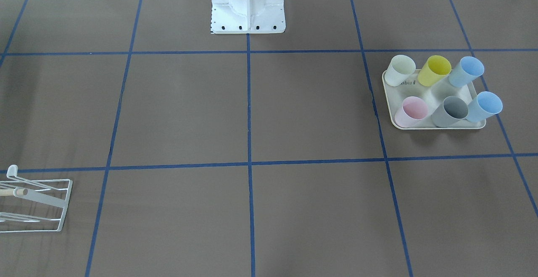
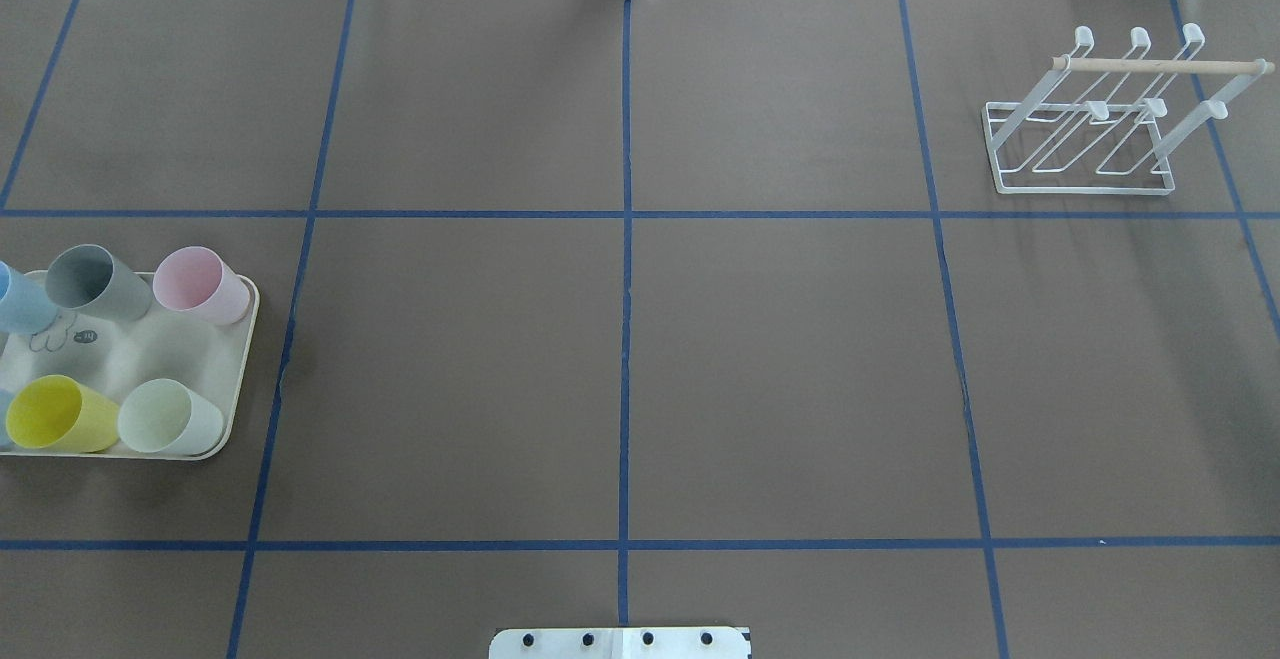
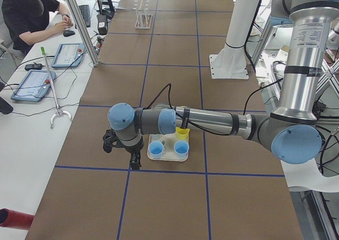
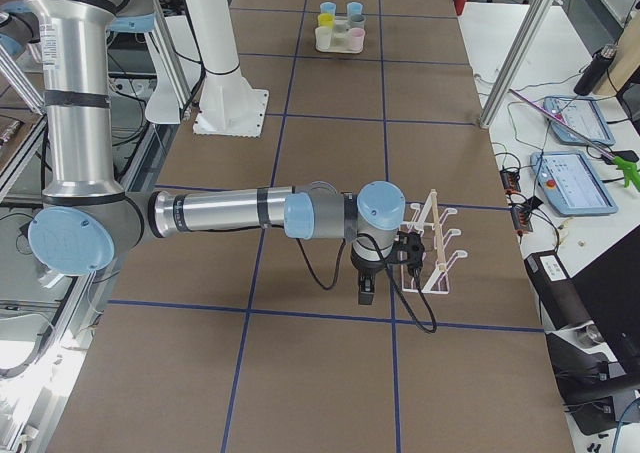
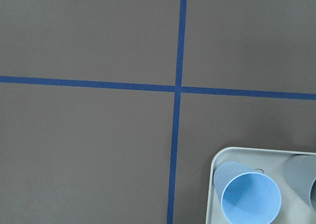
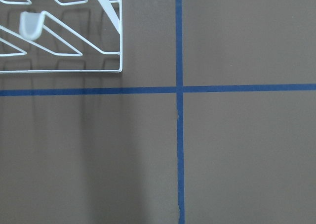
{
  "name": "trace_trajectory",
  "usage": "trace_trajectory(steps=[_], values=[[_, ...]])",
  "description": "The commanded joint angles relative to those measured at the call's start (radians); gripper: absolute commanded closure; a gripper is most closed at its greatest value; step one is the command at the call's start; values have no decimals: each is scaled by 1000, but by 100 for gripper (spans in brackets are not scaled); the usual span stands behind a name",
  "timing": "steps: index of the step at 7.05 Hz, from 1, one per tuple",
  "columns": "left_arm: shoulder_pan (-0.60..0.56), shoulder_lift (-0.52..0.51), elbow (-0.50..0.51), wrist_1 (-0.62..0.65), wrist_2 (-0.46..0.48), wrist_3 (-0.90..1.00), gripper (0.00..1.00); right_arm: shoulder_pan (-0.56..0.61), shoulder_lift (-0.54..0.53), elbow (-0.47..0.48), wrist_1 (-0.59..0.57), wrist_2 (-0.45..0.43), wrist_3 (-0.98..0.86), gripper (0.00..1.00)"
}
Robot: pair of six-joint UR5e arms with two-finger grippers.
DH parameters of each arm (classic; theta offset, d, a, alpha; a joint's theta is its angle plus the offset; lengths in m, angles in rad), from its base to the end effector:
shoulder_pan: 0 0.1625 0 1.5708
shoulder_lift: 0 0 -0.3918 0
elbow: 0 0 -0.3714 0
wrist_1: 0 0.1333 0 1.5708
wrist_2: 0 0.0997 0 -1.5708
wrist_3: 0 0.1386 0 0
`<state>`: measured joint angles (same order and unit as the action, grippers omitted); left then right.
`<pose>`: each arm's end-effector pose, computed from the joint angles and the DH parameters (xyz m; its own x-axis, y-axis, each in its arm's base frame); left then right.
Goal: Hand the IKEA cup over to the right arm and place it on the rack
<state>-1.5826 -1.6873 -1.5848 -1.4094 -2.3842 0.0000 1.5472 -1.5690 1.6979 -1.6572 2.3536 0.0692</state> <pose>-0.0386 -0.5101 0.6016 0.6867 -0.0305 -0.7263 0.0118 0.9995 -0.0309 0.0244 -0.4735 0.6005 0.7080 0.0225 0.7059 -0.0254 0.9997 -0.0063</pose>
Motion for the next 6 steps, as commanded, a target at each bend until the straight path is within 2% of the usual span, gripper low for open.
trace_trajectory(steps=[1,3,5,6], values=[[4,-98,11,-20,-1,1,0,-19,15,6,2,1,4,0],[112,-117,11,-174,5,1,0,-42,21,38,-1,1,9,0],[118,-117,-4,-203,-9,3,0,-91,129,49,-7,-5,76,0],[136,-103,17,-203,-21,2,0,-102,139,49,0,13,90,0]])
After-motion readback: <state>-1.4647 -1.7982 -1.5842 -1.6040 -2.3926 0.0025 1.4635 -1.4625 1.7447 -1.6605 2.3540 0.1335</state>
